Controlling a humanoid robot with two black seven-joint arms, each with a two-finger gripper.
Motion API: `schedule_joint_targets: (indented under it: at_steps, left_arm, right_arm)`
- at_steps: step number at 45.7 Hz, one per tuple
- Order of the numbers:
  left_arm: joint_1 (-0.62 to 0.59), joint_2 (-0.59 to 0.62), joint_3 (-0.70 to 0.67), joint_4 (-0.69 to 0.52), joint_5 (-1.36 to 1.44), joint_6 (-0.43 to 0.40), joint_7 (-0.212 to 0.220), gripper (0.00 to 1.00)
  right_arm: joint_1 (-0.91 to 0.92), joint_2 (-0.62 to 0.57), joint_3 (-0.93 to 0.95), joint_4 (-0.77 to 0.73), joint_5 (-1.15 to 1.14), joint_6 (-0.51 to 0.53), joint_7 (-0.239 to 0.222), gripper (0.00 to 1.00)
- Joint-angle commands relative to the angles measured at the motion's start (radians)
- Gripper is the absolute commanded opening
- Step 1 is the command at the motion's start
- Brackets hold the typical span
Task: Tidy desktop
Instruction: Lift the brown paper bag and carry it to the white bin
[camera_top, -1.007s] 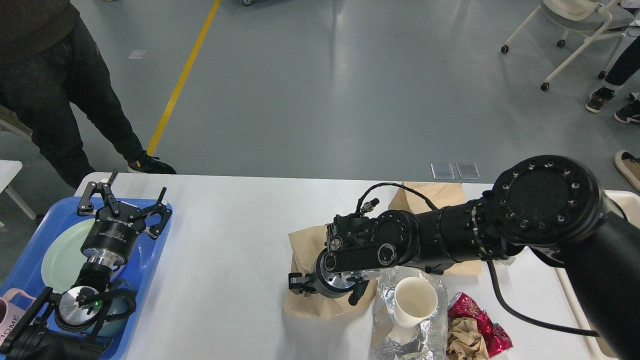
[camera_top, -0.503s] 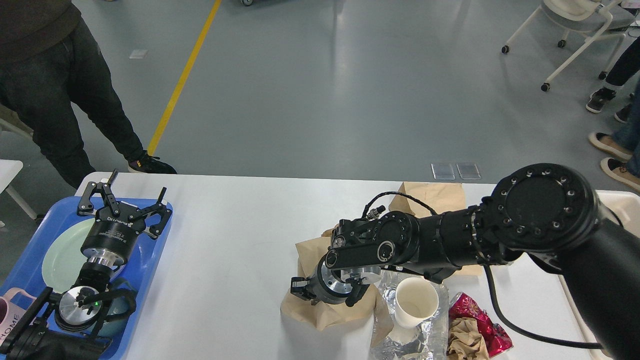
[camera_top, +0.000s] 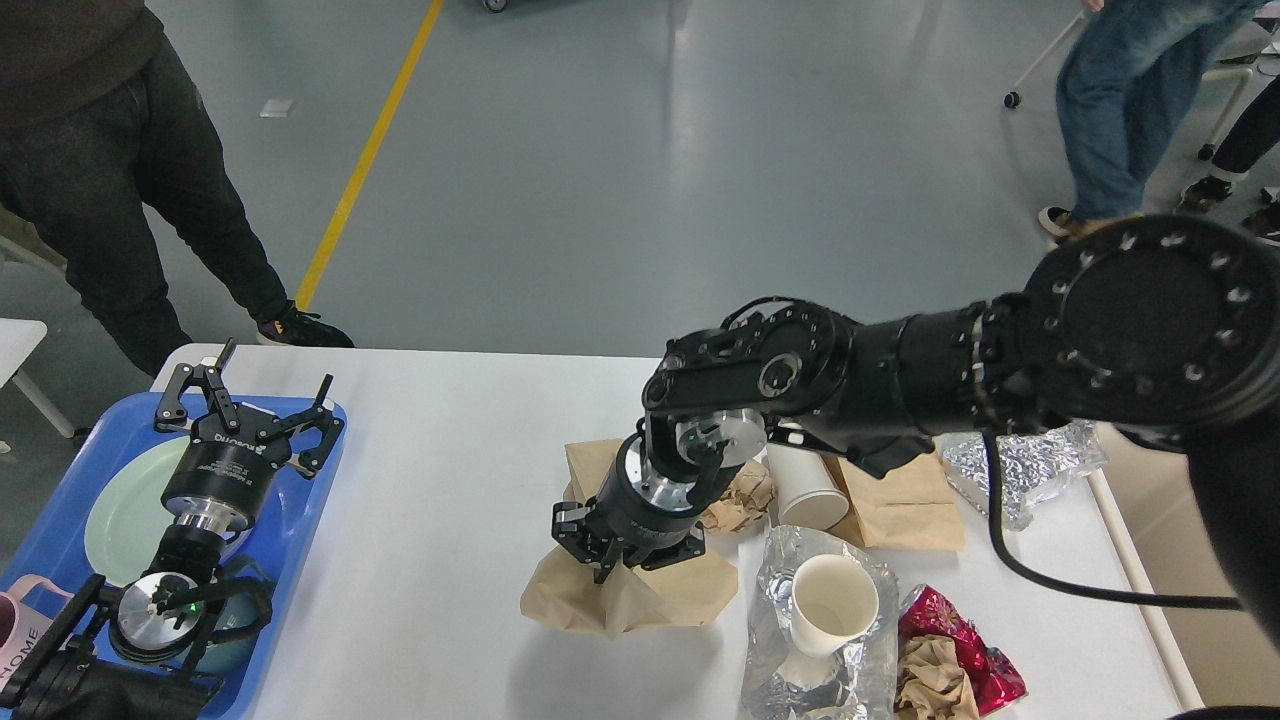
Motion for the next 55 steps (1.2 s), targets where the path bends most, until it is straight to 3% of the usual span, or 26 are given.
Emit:
schedule_joint_targets:
  at_steps: [1,8,11,14,18,21,36,44,55]
  left_arm:
    - [0.0,0.0,0.0,0.0,0.0,0.001,0.0,0.97]
    - [0.0,0.002,0.0,0.0,0.0,0.001,0.0,0.97]
    - [0.0,0.002,0.0,0.0,0.0,0.001,0.0,0.97]
    - [0.0,0.002,0.0,0.0,0.0,0.001,0.0,0.97]
    - [0.0,0.002,0.0,0.0,0.0,0.001,0.0,0.97]
    - [0.0,0.002,0.0,0.0,0.0,0.001,0.0,0.97]
    - [0.0,0.002,0.0,0.0,-0.002,0.001,0.0,0.97]
    - [0.0,0.002,-0.001,0.0,0.0,0.001,0.0,0.97]
    - [0.0,0.002,-0.001,0.002,-0.002,0.001,0.0,0.97]
  right_arm:
    - [0.149,-0.071,-0.018,0.075,0.016,0.076,-0.005,0.0]
    - [0.369,-0.148,-0.15,0.163,0.059,0.176,0.004,0.0]
    - [0.458,-0.18,-0.219,0.21,0.079,0.202,0.039,0.0]
    - [0.54,-0.211,-0.303,0.27,0.079,0.238,0.154,0.0]
    - [0.657,-0.222,-0.459,0.313,0.073,0.295,0.373,0.0]
    - [0.694,-0.217,-0.561,0.327,0.07,0.327,0.458,0.0]
    - [0.699,-0.259,-0.745,0.375,0.05,0.338,0.447,0.0]
    - [0.66,-0.47,-0.914,0.342,-0.05,0.317,0.444,0.0]
    - [0.372,-0.823,-0.928,0.027,-0.153,0.315,0.44,0.0]
